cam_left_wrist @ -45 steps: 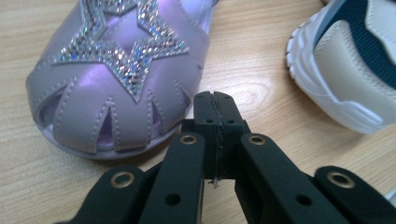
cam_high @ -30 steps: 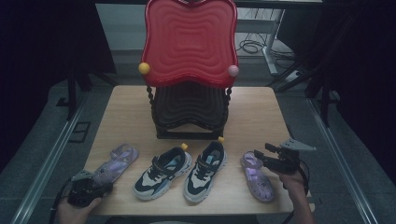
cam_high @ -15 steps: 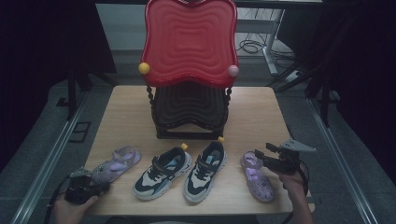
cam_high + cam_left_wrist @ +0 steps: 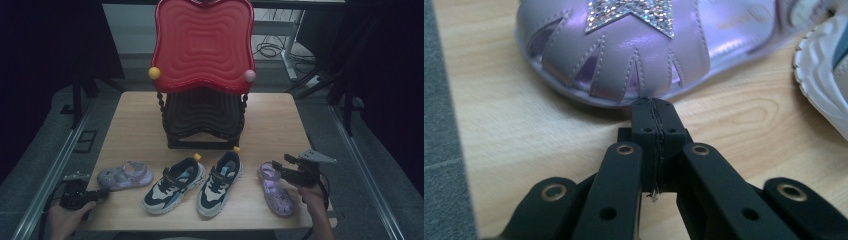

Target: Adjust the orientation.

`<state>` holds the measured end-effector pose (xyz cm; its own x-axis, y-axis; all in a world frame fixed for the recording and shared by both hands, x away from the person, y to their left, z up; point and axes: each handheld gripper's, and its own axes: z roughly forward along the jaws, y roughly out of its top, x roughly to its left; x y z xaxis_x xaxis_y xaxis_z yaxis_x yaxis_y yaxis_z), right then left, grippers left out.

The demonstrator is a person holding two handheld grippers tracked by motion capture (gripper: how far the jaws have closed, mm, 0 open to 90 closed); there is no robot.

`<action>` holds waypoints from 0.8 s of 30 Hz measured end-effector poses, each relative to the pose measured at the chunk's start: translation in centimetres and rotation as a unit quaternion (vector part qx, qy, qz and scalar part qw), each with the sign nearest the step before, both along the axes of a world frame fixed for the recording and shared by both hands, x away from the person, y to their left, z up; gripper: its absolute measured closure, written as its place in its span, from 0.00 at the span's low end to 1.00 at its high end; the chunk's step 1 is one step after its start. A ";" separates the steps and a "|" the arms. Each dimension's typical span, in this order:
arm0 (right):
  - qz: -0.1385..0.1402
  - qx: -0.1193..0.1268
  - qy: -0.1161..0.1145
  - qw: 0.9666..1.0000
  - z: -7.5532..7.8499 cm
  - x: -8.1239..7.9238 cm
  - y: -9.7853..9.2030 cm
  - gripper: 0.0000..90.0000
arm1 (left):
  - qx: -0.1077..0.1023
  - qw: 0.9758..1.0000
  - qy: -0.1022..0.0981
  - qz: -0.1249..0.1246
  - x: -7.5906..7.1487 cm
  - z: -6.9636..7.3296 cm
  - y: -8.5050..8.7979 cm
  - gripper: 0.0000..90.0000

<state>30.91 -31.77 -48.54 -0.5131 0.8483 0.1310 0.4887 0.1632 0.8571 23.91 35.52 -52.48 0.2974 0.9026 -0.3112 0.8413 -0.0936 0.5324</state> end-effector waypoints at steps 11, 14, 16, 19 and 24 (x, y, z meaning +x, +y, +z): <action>0.004 -0.005 0.005 1.000 -0.3 0.0 0.3 0.41 | -0.005 1.000 0.006 0.009 2.4 -0.2 1.9 0.99; 0.004 -0.005 0.007 1.000 -0.4 0.0 0.4 0.41 | -0.007 1.000 0.009 0.011 3.3 -0.3 2.2 1.00; 0.003 -0.005 0.009 1.000 -0.5 0.0 0.4 0.41 | -0.006 1.000 0.008 0.010 3.9 -0.2 2.1 1.00; 0.001 -0.003 0.010 1.000 -0.5 0.0 0.3 0.41 | -0.004 1.000 0.007 0.007 4.9 0.1 2.1 1.00; -0.001 -0.002 0.011 1.000 -0.6 0.0 0.2 0.42 | -0.007 1.000 0.008 0.007 6.2 0.4 2.2 1.00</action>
